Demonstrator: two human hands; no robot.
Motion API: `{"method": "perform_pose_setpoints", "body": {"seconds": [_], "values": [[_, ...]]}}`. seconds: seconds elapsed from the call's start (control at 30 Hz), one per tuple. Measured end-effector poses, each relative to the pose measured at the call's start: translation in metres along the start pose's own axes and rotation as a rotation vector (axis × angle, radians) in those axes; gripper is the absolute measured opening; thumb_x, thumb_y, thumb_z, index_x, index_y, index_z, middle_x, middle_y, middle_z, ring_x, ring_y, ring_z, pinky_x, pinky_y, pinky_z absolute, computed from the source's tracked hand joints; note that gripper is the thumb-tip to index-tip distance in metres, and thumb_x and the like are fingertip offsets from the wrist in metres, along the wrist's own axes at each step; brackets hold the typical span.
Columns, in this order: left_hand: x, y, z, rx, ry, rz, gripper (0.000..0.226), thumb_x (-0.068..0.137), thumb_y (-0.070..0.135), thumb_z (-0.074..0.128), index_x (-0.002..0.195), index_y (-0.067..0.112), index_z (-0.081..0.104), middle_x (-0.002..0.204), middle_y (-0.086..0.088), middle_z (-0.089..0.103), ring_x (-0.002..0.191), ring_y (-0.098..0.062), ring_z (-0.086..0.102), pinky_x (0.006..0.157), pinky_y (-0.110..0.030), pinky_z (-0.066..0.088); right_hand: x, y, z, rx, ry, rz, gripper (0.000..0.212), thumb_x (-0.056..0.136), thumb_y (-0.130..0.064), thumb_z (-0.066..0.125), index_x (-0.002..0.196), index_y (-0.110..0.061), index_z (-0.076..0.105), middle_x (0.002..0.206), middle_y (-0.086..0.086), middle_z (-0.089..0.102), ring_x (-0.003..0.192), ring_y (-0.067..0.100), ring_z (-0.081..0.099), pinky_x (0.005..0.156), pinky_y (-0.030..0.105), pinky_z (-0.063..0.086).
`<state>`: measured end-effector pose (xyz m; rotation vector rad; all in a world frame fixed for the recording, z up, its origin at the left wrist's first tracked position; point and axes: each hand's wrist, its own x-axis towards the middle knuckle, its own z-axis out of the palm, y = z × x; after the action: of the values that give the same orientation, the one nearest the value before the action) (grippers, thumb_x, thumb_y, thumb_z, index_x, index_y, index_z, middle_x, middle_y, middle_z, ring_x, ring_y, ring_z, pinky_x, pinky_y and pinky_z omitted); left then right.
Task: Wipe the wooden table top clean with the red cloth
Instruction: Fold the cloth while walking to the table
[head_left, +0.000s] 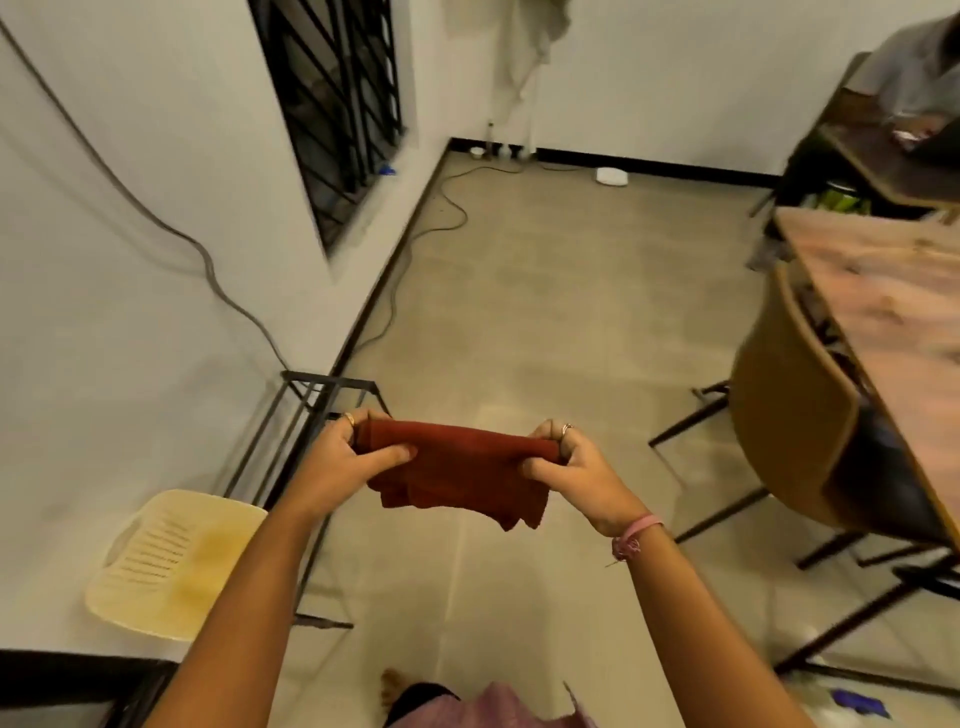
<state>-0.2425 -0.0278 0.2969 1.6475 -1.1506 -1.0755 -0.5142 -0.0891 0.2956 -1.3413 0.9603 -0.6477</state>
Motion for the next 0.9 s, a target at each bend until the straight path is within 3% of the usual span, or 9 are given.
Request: {"method": "perform_pose_setpoints", "body": {"seconds": [0.17, 0.33, 0.43, 0.57, 0.63, 0.73, 0.8, 0.9], "values": [[-0.024, 0.018, 0.106, -0.131, -0.173, -0.036, 0.062, 0.052, 0.047, 0.084, 0.105, 0.019, 0.065, 0.094, 0.003, 0.074, 0.086, -0.012, 0.071, 0.071, -0.026, 0.056, -0.105, 0.03, -0.064, 0.122, 0.201, 0.048, 0.025, 0.089, 0.006, 0.057, 0.091, -0.019, 0.059, 0.075, -0.008, 0.065, 0.072, 0.007, 0.063, 0.065, 0.022, 0.053], [-0.063, 0.034, 0.223, -0.231, -0.362, -0.06, 0.053, 0.059, 0.044, 0.081, 0.102, 0.018, 0.065, 0.093, 0.002, 0.075, 0.085, -0.015, 0.071, 0.063, -0.021, 0.055, -0.224, 0.054, -0.118, 0.311, 0.283, 0.194, 0.041, 0.089, 0.011, 0.053, 0.119, -0.016, 0.06, 0.105, 0.0, 0.068, 0.093, 0.01, 0.067, 0.074, 0.026, 0.056], [-0.087, 0.047, 0.289, -0.226, -0.534, -0.076, 0.049, 0.062, 0.043, 0.08, 0.102, 0.02, 0.064, 0.091, 0.007, 0.074, 0.084, -0.01, 0.071, 0.064, -0.019, 0.054, -0.293, 0.061, -0.145, 0.337, 0.264, 0.241, 0.049, 0.084, 0.003, 0.063, 0.129, -0.014, 0.058, 0.116, 0.005, 0.067, 0.104, 0.018, 0.066, 0.077, 0.028, 0.055], [-0.114, 0.065, 0.372, -0.143, -0.766, -0.063, 0.035, 0.073, 0.034, 0.079, 0.102, 0.018, 0.066, 0.093, 0.0, 0.075, 0.087, -0.016, 0.071, 0.07, -0.024, 0.056, -0.361, 0.067, -0.174, 0.416, 0.381, 0.284, 0.042, 0.082, -0.014, 0.07, 0.123, -0.02, 0.064, 0.116, 0.004, 0.07, 0.1, 0.017, 0.068, 0.079, 0.027, 0.057], [-0.124, 0.073, 0.404, -0.095, -0.864, -0.048, 0.041, 0.073, 0.036, 0.08, 0.106, 0.017, 0.066, 0.097, -0.003, 0.074, 0.091, -0.019, 0.071, 0.077, -0.03, 0.056, -0.38, 0.073, -0.183, 0.477, 0.457, 0.285, 0.037, 0.079, -0.021, 0.069, 0.116, -0.02, 0.068, 0.114, 0.006, 0.07, 0.098, 0.018, 0.069, 0.082, 0.027, 0.057], [-0.131, 0.086, 0.447, -0.044, -0.949, -0.015, 0.055, 0.064, 0.047, 0.082, 0.11, 0.022, 0.064, 0.099, 0.002, 0.074, 0.091, -0.015, 0.07, 0.076, -0.027, 0.057, -0.397, 0.084, -0.197, 0.594, 0.553, 0.283, 0.029, 0.079, -0.021, 0.069, 0.107, -0.019, 0.073, 0.108, 0.008, 0.072, 0.094, 0.02, 0.071, 0.078, 0.028, 0.057], [-0.128, 0.095, 0.474, -0.008, -0.974, -0.013, 0.068, 0.057, 0.053, 0.082, 0.114, 0.023, 0.062, 0.103, 0.003, 0.073, 0.094, -0.015, 0.069, 0.082, -0.032, 0.056, -0.401, 0.091, -0.209, 0.647, 0.625, 0.281, 0.029, 0.078, -0.02, 0.07, 0.107, -0.016, 0.07, 0.107, 0.011, 0.072, 0.091, 0.022, 0.071, 0.076, 0.03, 0.058], [-0.119, 0.103, 0.511, 0.032, -1.049, 0.022, 0.053, 0.06, 0.05, 0.082, 0.106, 0.029, 0.065, 0.097, 0.008, 0.073, 0.091, -0.012, 0.07, 0.078, -0.028, 0.056, -0.399, 0.097, -0.227, 0.653, 0.696, 0.311, 0.035, 0.076, -0.019, 0.072, 0.109, -0.013, 0.063, 0.11, 0.015, 0.069, 0.093, 0.027, 0.069, 0.081, 0.037, 0.059]]}}
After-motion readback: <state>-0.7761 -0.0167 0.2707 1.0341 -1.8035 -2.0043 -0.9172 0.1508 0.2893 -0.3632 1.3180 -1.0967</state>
